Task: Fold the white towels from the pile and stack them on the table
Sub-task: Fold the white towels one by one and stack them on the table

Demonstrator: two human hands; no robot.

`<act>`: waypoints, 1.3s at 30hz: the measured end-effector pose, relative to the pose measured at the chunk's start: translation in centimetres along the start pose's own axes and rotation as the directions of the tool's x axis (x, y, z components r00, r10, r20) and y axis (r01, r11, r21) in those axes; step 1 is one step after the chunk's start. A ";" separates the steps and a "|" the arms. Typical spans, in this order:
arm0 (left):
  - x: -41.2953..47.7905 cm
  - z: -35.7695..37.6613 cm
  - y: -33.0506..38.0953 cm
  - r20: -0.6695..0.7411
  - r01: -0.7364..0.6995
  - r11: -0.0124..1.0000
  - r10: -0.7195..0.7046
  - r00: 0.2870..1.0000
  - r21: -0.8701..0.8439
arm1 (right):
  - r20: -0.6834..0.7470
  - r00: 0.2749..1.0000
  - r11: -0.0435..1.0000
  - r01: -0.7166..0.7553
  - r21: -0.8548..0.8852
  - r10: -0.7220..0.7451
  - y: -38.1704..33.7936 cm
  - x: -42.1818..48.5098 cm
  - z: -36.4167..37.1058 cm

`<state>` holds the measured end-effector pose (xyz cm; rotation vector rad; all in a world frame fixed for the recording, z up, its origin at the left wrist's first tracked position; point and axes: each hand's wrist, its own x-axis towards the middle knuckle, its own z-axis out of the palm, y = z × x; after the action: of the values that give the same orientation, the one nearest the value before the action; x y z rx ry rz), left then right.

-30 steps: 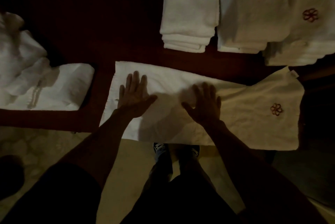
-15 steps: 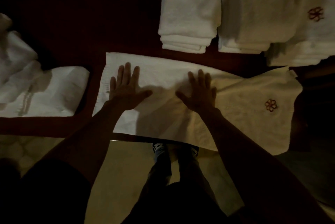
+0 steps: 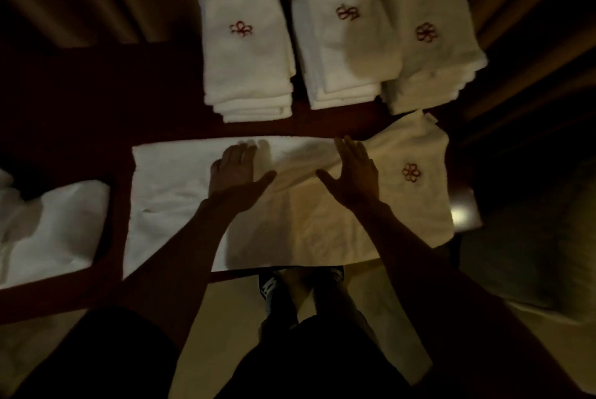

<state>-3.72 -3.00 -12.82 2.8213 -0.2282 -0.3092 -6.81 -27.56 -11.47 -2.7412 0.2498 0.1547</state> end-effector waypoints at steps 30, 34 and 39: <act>13.5 7.0 25.4 0.175 -0.054 0.998 0.049 0.983 0.023 | 0.115 0.919 0.902 -0.392 0.183 0.376 24.0 10.8 -7.3; 13.8 6.6 26.5 0.105 -0.091 0.996 0.093 0.990 -0.026 | 0.114 0.921 0.887 -0.389 0.247 0.372 24.0 12.1 -7.6; 13.2 6.1 27.2 0.106 -0.120 0.987 0.131 0.986 -0.102 | 0.103 0.860 0.711 -0.476 0.518 0.500 23.6 13.0 -7.9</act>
<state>4.19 -32.81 -12.66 2.6836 -0.4027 -0.4383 1.92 -54.10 -14.59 -2.0681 0.8969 0.1379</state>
